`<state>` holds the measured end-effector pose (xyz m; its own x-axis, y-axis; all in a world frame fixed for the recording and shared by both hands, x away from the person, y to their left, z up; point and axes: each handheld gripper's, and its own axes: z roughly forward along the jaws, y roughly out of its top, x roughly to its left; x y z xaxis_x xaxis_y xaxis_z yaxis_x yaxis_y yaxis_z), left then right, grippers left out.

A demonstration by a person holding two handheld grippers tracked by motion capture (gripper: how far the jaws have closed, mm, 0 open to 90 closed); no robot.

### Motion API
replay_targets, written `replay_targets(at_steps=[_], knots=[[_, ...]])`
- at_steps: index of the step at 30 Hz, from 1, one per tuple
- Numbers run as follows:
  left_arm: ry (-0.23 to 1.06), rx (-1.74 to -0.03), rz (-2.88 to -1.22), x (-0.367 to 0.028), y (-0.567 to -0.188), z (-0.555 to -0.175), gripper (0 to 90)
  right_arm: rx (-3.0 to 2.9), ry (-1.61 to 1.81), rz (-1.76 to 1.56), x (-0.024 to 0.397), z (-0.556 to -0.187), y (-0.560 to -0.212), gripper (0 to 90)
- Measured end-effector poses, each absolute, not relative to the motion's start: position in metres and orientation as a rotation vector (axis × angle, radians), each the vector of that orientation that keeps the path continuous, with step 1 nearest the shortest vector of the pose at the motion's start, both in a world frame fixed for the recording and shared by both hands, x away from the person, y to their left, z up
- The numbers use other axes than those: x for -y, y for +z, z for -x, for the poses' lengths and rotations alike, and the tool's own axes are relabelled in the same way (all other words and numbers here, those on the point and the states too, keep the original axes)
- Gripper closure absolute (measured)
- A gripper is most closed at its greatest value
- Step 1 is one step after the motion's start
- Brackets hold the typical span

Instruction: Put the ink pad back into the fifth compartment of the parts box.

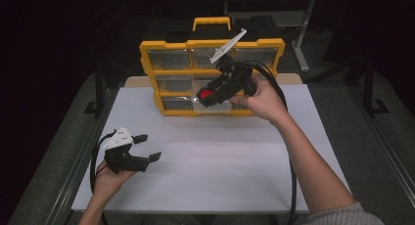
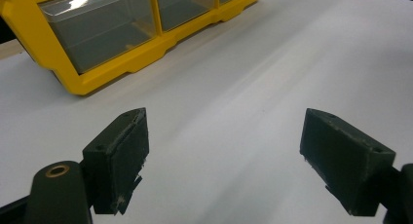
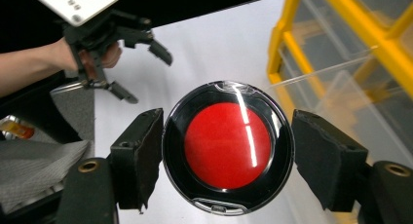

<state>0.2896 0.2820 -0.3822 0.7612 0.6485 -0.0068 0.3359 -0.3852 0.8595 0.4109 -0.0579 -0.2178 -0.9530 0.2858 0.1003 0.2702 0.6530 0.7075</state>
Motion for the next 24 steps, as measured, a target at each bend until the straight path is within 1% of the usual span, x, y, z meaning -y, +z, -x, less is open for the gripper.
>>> replay_targets(at_steps=[9,24], knots=[[0.41,-0.743,-1.992,-0.282,-0.382,-0.289,17.9,-2.813,1.145,-0.6,0.057,-0.436,-0.214,28.7],[0.408,-0.746,-1.983,-0.282,-0.382,-0.289,17.9,-2.796,1.067,-0.793,0.062,-0.465,-0.232,28.5]])
